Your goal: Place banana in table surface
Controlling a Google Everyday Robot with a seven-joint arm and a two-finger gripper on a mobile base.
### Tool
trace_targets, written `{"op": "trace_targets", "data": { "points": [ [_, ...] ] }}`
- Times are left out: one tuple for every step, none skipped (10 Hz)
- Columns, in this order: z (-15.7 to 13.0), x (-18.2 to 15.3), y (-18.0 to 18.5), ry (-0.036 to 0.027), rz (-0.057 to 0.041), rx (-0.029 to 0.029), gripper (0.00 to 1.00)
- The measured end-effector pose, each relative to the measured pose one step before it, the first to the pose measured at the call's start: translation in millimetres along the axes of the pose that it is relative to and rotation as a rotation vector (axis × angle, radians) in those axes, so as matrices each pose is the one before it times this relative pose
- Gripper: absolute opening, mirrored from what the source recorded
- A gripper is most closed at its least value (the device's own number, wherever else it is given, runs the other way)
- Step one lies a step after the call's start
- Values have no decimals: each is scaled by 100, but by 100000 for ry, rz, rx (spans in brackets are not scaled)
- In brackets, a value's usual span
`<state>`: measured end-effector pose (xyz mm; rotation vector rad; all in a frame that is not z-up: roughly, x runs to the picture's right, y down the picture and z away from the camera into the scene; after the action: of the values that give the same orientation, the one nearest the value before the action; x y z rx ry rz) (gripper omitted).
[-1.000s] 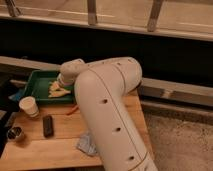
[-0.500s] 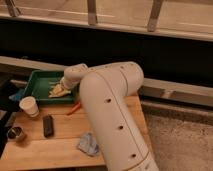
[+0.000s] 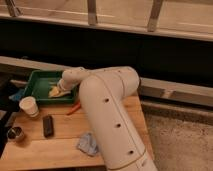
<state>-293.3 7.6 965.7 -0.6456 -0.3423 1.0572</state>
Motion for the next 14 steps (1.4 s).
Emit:
{"op": "trace_targets", "data": {
  "points": [
    [653,-17,449,846,-472,149,73],
    [575,-55,420,545,-714,-141,63],
    [193,-141,144,6,-710,-6,53],
    [111,-36,140,210,-531,-31,41],
    [164,72,268,413,-484,-145,32],
    [28,-111,300,-25,-596,-154,24],
    [-107,-6,95,-266,-508,84,13],
    [-334,-65,16,-609,-415,171,4],
    [-332,-71,114,-389,-610,143,0],
    [-604,-378,300,191,-1878,1318,0],
    [-1137,-885,836,-576,-2642,1307,0],
    [-1075,-590,251,-1195,-1305,336,0],
    [-1424,-758,274,-1713,-1140,86,0],
    [-1713,-882,506,-1985,-2609,-473,0]
  ]
}}
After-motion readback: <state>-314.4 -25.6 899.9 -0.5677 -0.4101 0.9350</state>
